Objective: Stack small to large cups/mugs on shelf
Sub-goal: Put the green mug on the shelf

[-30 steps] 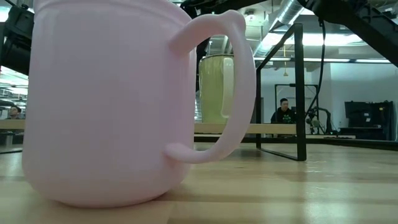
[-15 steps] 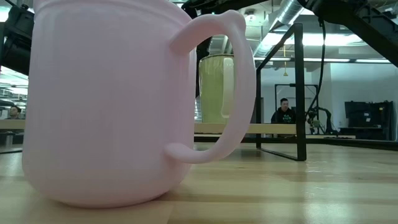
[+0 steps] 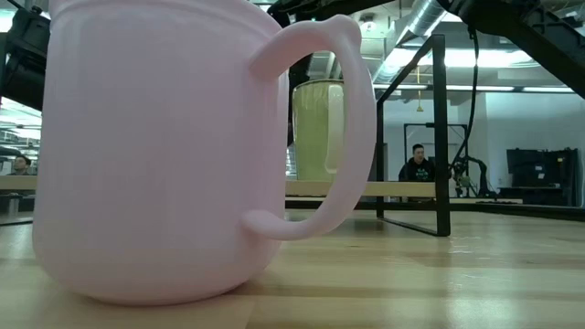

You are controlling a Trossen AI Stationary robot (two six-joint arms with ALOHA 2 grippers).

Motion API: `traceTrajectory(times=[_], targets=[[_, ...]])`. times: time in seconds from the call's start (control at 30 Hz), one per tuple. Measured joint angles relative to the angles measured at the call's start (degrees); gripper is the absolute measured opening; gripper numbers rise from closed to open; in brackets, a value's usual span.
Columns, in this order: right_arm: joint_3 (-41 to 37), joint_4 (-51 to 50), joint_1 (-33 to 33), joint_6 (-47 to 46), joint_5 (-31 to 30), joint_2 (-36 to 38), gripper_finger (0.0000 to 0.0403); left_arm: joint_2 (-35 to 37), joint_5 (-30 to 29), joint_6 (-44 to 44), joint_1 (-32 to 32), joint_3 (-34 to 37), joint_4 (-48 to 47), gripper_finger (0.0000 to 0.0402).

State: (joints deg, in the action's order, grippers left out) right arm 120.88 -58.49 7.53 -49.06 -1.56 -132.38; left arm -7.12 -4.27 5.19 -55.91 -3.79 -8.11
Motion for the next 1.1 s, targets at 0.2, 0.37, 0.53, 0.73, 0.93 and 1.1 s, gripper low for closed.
traceTrajectory(times=[0.2,0.37,0.53,0.73,0.93,1.1], targets=[[0.00,-1.00,0.07,0.02,0.07,0.00,0.0178,-0.01,0.00,0.02,0.01,0.00,-0.01,0.0254],[0.00,-2.92,0.10,0.03,0.12,0.00,0.0178,-0.02,0.02,0.02,-0.01,0.00,-0.01,0.0254],[-0.04,-2.68,0.46,0.03,0.24,0.00,0.0178,0.00,0.00,0.22,-0.01,0.00,-0.01,0.0254],[-0.04,-2.13,0.48,0.07,0.22,0.00,0.0178,-0.01,0.02,0.22,-0.01,0.00,-0.01,0.0254],[-0.04,-0.89,0.48,0.09,0.26,0.00,0.0178,-0.01,0.02,0.23,0.00,0.00,-0.01,0.0254],[-0.04,1.51,0.44,0.10,0.51,0.00,0.0178,-0.02,0.02,0.22,-0.01,0.00,-0.01,0.0254]])
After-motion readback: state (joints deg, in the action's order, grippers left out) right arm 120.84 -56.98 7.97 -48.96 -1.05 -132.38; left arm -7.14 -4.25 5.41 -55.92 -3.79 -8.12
